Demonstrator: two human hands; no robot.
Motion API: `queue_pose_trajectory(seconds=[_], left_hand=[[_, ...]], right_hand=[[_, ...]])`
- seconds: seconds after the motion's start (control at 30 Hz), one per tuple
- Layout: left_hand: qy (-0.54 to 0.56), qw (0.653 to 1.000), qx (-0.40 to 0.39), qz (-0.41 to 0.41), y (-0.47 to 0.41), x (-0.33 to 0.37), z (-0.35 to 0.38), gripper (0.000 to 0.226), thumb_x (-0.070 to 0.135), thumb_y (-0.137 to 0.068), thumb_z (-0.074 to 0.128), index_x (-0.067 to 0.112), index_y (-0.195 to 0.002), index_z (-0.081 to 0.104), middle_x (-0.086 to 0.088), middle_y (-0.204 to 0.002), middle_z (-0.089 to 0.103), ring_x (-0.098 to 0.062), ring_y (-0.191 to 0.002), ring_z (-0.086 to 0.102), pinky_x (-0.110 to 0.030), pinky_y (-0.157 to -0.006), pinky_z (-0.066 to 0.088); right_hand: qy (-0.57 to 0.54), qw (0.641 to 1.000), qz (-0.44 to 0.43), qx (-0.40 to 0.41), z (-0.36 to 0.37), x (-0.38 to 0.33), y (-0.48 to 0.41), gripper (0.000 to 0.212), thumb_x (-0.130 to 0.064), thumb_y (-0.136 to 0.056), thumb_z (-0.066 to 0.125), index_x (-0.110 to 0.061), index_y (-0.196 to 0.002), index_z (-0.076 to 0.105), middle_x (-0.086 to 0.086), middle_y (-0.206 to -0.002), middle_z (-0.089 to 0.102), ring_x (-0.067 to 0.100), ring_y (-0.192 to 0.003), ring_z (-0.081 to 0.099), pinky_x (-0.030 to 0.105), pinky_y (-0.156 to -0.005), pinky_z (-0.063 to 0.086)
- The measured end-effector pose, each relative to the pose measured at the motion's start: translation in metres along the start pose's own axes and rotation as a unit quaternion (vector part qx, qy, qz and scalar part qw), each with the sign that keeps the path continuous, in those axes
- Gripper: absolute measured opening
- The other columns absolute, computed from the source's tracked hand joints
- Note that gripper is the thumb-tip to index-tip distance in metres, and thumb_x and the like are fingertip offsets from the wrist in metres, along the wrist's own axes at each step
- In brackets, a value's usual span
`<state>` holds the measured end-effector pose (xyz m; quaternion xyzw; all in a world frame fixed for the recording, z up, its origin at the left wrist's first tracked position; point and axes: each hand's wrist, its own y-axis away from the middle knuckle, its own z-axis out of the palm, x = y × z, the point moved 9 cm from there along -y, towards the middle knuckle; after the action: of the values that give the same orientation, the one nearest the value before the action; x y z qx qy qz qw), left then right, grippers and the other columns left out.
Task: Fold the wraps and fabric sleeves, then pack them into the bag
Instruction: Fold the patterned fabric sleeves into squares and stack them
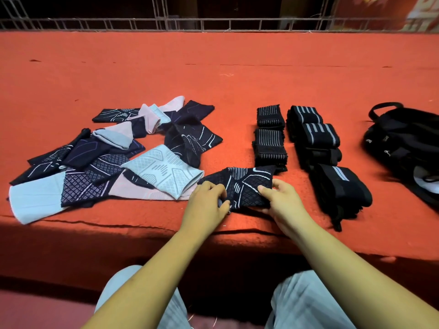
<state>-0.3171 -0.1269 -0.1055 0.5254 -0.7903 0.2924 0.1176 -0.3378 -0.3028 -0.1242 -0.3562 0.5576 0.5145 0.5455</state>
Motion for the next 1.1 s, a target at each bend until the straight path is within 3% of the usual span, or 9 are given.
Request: queue_pose_trajectory(seconds=[0.17, 0.3, 0.4, 0.5, 0.6, 0.7, 0.87, 1.0, 1.1], left_hand=[[0.218, 0.966, 0.032, -0.137, -0.010, -0.029, -0.023, 0.015, 0.012, -0.085, 0.070, 0.020, -0.075, 0.062, 0.004, -0.074, 0.066, -0.008, -0.068, 0.057, -0.026, -0.073, 0.044], [0.336, 0.910, 0.082, -0.229, -0.011, -0.078, -0.041, 0.032, -0.001, -0.089, 0.062, 0.023, -0.068, 0.056, 0.009, -0.057, 0.062, -0.015, -0.058, 0.057, -0.043, -0.072, 0.055], [0.401, 0.880, 0.081, -0.240, -0.010, -0.080, -0.041, 0.026, 0.000, -0.095, 0.057, 0.020, -0.078, 0.054, 0.005, -0.052, 0.058, -0.018, -0.052, 0.058, -0.041, -0.066, 0.057], [0.456, 0.857, 0.046, -0.236, -0.011, -0.061, -0.030, 0.020, 0.004, -0.100, 0.050, 0.017, -0.086, 0.049, 0.007, -0.049, 0.050, -0.009, -0.040, 0.047, -0.032, -0.057, 0.046], [0.491, 0.843, 0.023, -0.216, -0.013, -0.051, -0.026, 0.022, -0.002, -0.096, 0.049, 0.018, -0.087, 0.051, -0.004, -0.065, 0.056, -0.016, -0.047, 0.046, -0.028, -0.054, 0.036], [0.528, 0.823, 0.001, -0.209, -0.013, -0.049, -0.026, 0.027, -0.007, -0.091, 0.047, 0.020, -0.088, 0.052, -0.010, -0.084, 0.061, -0.019, -0.058, 0.049, -0.030, -0.054, 0.037], [0.552, 0.795, -0.052, -0.246, -0.004, -0.047, -0.007, 0.013, 0.008, -0.098, 0.055, 0.017, -0.108, 0.055, -0.016, -0.095, 0.061, -0.021, -0.065, 0.057, -0.029, -0.055, 0.048], [0.585, 0.764, 0.022, -0.272, -0.005, -0.056, -0.006, 0.032, -0.015, -0.093, 0.046, 0.009, -0.112, 0.051, -0.011, -0.091, 0.074, -0.017, -0.078, 0.070, -0.028, -0.073, 0.058], [0.621, 0.731, 0.037, -0.280, -0.008, -0.053, -0.007, 0.026, -0.014, -0.092, 0.046, 0.003, -0.110, 0.054, -0.014, -0.095, 0.071, -0.022, -0.088, 0.067, -0.030, -0.079, 0.057]], right_hand=[[-0.022, 0.999, 0.015, 0.019, -0.011, -0.006, 0.002, 0.020, 0.004, -0.099, 0.045, -0.004, -0.107, 0.061, 0.012, -0.095, 0.071, 0.023, -0.079, 0.070, 0.040, -0.064, 0.062], [0.009, 0.997, 0.011, 0.076, -0.043, -0.012, 0.002, 0.018, 0.002, -0.101, 0.043, -0.003, -0.103, 0.060, 0.012, -0.095, 0.066, 0.023, -0.076, 0.066, 0.032, -0.055, 0.061], [0.048, 0.996, -0.009, 0.072, -0.046, -0.015, 0.001, 0.015, 0.001, -0.100, 0.047, -0.004, -0.096, 0.060, 0.015, -0.092, 0.066, 0.025, -0.070, 0.065, 0.028, -0.049, 0.058], [0.051, 0.997, -0.020, 0.049, -0.037, -0.015, -0.001, 0.009, -0.002, -0.097, 0.054, -0.008, -0.093, 0.060, 0.015, -0.092, 0.069, 0.026, -0.073, 0.067, 0.035, -0.054, 0.060], [0.059, 0.998, -0.003, 0.027, -0.037, -0.011, -0.010, 0.021, -0.023, -0.093, 0.065, -0.004, -0.100, 0.069, 0.014, -0.100, 0.075, 0.030, -0.091, 0.071, 0.046, -0.084, 0.058], [0.085, 0.995, 0.027, 0.053, -0.049, -0.006, -0.016, 0.049, -0.051, -0.089, 0.062, -0.004, -0.095, 0.073, 0.008, -0.095, 0.077, 0.025, -0.093, 0.072, 0.042, -0.090, 0.056], [0.086, 0.994, -0.012, 0.061, -0.050, -0.005, -0.017, 0.018, -0.018, -0.098, 0.058, -0.007, -0.092, 0.071, 0.016, -0.099, 0.074, 0.028, -0.090, 0.069, 0.047, -0.091, 0.053], [0.046, 0.994, -0.046, 0.088, -0.060, -0.009, -0.013, 0.016, -0.011, -0.097, 0.056, -0.006, -0.103, 0.070, 0.013, -0.101, 0.075, 0.031, -0.098, 0.069, 0.049, -0.096, 0.053], [0.035, 0.993, -0.084, 0.075, -0.060, -0.018, -0.010, 0.019, -0.009, -0.097, 0.055, -0.008, -0.109, 0.070, 0.010, -0.105, 0.075, 0.031, -0.105, 0.069, 0.047, -0.099, 0.052]])
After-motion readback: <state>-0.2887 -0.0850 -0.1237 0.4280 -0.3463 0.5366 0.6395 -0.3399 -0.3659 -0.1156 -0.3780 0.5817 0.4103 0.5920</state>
